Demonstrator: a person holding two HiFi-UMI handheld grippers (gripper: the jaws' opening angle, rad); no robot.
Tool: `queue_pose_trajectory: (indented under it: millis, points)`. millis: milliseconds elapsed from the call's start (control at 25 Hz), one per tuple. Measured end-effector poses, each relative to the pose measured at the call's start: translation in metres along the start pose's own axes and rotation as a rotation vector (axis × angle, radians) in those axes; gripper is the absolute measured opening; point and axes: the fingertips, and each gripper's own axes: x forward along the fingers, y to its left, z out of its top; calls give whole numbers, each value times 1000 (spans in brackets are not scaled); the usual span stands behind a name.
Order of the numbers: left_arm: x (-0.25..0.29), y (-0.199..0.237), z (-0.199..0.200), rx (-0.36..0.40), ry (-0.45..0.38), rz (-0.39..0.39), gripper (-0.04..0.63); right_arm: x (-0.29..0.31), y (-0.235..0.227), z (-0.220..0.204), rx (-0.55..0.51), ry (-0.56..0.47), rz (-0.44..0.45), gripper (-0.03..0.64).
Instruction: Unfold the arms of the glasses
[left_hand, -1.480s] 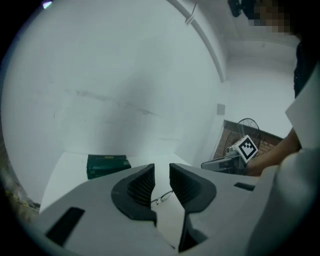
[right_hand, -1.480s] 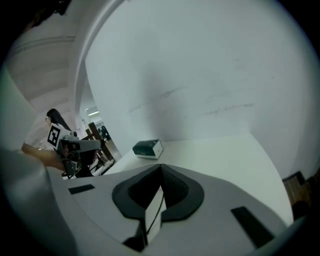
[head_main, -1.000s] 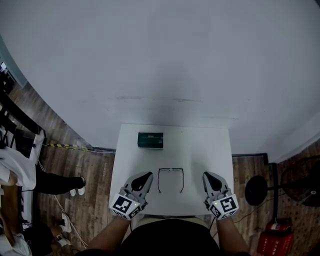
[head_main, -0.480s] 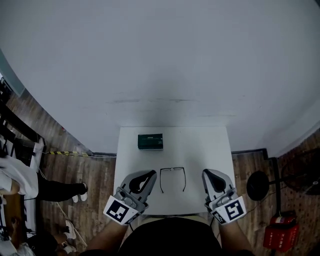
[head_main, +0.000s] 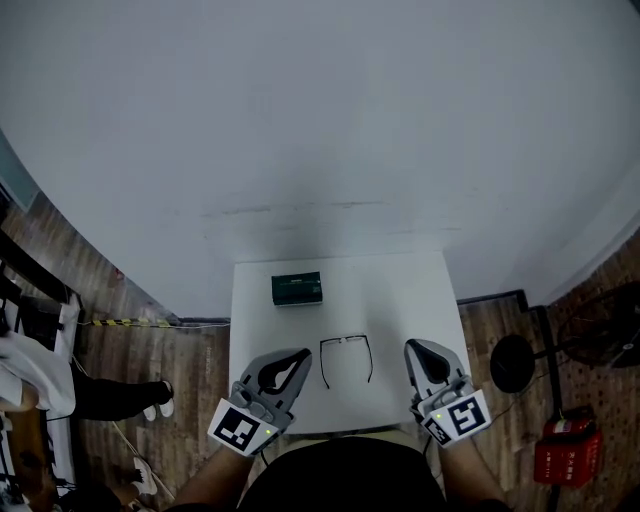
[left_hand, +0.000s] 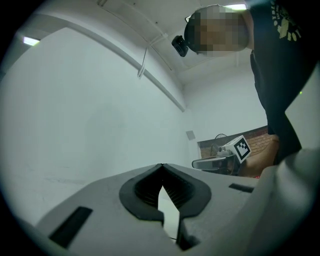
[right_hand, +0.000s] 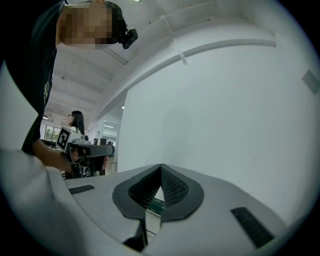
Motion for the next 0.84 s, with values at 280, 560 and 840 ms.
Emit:
queue_pose_trajectory:
  millis: [280, 560, 840]
  points:
    - [-5, 13, -16, -29, 23, 26, 6, -4, 8, -3, -27, 31, -30, -2]
    - [0, 2, -17, -15, 35, 41, 6, -5, 12, 0, -55, 43, 3, -2]
    - [22, -20, -28, 10, 83, 98, 6, -28, -21, 4, -90, 25, 51, -2]
